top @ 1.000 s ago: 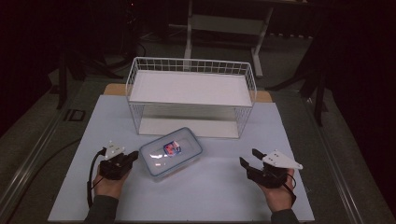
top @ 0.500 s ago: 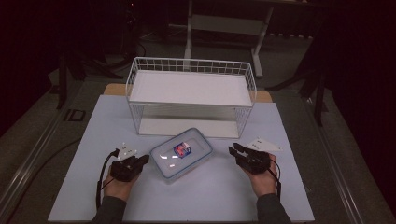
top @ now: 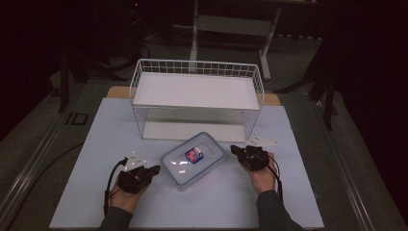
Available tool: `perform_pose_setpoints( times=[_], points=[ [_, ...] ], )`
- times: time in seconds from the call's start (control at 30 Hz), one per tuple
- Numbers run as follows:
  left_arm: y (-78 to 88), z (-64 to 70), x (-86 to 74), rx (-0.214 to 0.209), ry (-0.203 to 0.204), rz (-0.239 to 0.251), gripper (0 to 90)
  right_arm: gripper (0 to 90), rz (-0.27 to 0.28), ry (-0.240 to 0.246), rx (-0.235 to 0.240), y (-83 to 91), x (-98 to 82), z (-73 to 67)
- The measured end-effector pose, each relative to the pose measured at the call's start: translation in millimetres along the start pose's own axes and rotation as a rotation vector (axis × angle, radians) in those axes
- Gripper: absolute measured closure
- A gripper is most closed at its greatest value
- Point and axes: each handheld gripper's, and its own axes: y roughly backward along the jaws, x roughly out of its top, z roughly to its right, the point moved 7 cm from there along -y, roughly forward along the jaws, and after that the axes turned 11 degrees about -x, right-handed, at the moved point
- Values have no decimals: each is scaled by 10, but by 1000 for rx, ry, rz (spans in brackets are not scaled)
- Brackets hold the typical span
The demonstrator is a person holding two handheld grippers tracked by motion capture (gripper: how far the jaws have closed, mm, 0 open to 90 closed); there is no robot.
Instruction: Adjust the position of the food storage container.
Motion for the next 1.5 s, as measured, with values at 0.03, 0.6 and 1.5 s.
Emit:
perform_pose_setpoints(
  times=[0.03, 0.6, 1.5],
  points=[
    [-10, 12, -8, -2, -5, -5, 897, 898, 0, 0, 0, 0, 0, 0],
    [-196, -23, -24, 71, -37, -48, 900, 900, -58, 130, 80, -43, -67, -179],
    [-122, -106, 11, 64, 4, 12, 897, 900, -69, 78, 63, -203, -56, -152]
  ],
)
